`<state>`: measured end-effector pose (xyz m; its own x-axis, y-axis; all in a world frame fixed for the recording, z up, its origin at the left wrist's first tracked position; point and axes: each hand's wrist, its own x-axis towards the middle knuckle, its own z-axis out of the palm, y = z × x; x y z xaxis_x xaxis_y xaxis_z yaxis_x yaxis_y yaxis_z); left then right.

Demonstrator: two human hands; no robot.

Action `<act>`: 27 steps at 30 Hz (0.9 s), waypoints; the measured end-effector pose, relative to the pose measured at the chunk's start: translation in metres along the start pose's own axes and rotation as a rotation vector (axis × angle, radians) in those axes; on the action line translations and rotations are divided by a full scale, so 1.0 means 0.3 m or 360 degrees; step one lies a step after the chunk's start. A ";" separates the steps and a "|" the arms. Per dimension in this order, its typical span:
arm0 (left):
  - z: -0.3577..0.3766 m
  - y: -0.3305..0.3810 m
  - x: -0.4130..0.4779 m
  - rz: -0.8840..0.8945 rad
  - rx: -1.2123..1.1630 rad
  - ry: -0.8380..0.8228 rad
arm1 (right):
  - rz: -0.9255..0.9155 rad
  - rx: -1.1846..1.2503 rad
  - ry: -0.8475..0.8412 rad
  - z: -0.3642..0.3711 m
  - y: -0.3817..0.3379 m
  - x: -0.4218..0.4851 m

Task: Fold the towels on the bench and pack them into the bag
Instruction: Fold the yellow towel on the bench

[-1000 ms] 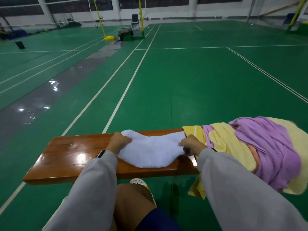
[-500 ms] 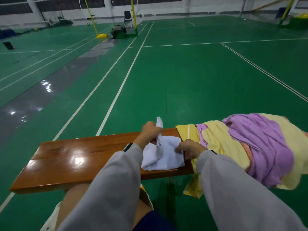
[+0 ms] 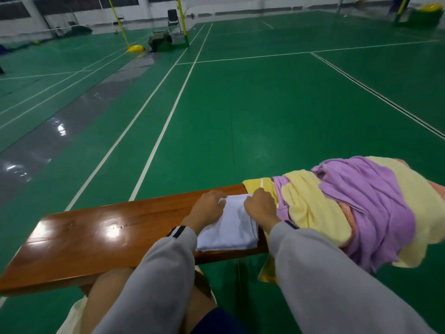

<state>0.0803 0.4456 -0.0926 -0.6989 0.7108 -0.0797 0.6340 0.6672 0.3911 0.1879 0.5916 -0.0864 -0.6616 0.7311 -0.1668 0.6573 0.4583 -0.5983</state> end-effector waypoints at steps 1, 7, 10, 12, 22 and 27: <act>0.031 -0.022 -0.010 0.0097 0.0112 -0.0039 | -0.0213 -0.0189 0.0144 0.010 -0.011 -0.012; 0.218 -0.092 -0.091 0.0122 0.0479 -0.0002 | -0.0903 -0.0778 -0.0087 0.215 0.048 -0.052; 0.221 -0.114 -0.063 0.0153 0.0530 0.0007 | -0.0842 -0.0880 -0.0050 0.261 0.077 -0.031; 0.222 -0.121 -0.041 0.0148 0.0531 0.0038 | -0.0841 -0.0880 -0.0043 0.264 0.073 -0.003; 0.165 -0.002 0.010 -0.0012 0.0570 0.0064 | -0.0980 -0.0791 -0.0029 0.148 0.072 0.075; 0.188 0.246 0.093 0.0236 -0.0054 0.0248 | -0.0761 -0.0777 0.0155 -0.008 0.210 0.077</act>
<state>0.1263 0.5273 -0.1175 -0.6433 0.7558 0.1224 0.7238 0.5482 0.4191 0.2151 0.6386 -0.1261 -0.8988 0.4238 0.1122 0.4041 0.9001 -0.1632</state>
